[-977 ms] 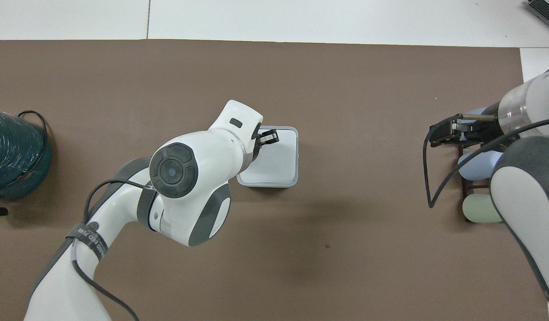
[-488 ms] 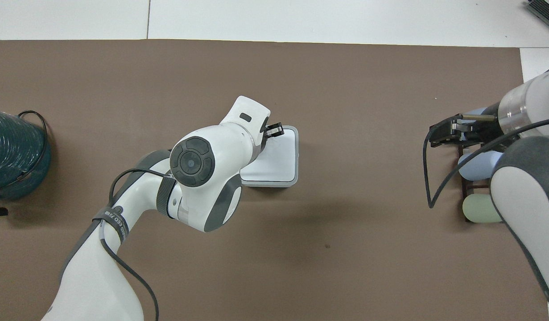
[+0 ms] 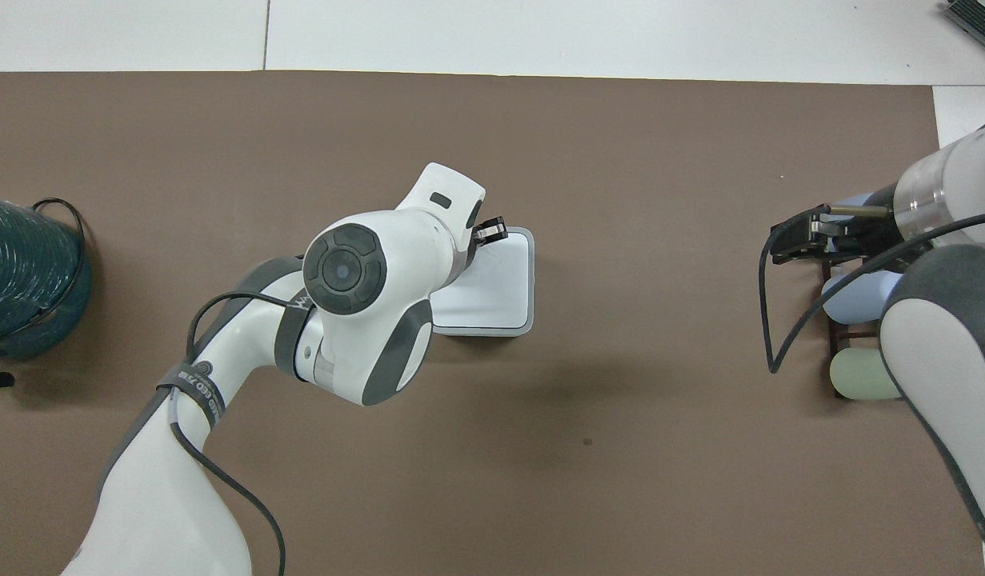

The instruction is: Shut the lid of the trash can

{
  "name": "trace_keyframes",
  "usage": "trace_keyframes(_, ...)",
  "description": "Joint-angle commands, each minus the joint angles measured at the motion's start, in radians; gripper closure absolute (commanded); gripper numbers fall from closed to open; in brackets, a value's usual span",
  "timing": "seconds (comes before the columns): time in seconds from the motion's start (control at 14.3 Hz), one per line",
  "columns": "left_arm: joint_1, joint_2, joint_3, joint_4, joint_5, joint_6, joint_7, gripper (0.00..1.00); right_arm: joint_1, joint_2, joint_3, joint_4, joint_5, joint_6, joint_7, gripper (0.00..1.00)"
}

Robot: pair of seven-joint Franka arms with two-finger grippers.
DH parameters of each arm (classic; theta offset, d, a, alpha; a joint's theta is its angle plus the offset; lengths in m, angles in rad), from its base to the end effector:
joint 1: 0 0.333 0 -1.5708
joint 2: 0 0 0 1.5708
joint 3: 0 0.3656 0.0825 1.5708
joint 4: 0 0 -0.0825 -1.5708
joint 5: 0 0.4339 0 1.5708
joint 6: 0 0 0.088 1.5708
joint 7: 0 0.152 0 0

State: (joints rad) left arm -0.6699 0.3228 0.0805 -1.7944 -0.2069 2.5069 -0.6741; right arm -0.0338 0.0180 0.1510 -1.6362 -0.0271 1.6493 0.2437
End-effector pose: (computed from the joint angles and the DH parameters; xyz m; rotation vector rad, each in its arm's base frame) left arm 0.6163 -0.4224 0.3924 2.7707 0.3032 0.3374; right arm 0.6119 0.0674 0.5909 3.1108 -0.1936 -0.0004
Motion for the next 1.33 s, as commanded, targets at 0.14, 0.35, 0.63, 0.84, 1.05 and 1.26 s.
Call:
trace_keyframes(0.14,0.154,-0.031,0.005,0.176,-0.002,-0.379,0.115,0.96,-0.017,-0.02,0.012,-0.025,0.004,0.017,0.008,0.0)
trace_keyframes(0.35,0.294,-0.105,0.005,0.184,0.0,-0.551,0.282,0.95,-0.017,-0.02,0.012,-0.025,0.004,0.017,0.008,0.0)
trace_keyframes(0.63,0.444,-0.183,0.005,0.198,0.093,-0.718,0.485,0.91,-0.017,-0.02,0.012,-0.025,0.004,0.017,0.008,0.0)
trace_keyframes(0.84,0.451,-0.221,0.005,0.198,0.173,-0.781,0.522,0.72,-0.017,-0.02,0.012,-0.025,0.004,0.015,0.008,0.0)
trace_keyframes(1.05,0.446,-0.249,0.002,0.196,0.192,-0.798,0.525,0.31,-0.017,-0.02,0.012,-0.025,0.004,0.017,0.008,0.0)
trace_keyframes(1.26,0.443,-0.26,0.002,0.196,0.192,-0.79,0.559,0.0,-0.017,-0.02,0.012,-0.025,0.004,0.017,0.008,0.0)
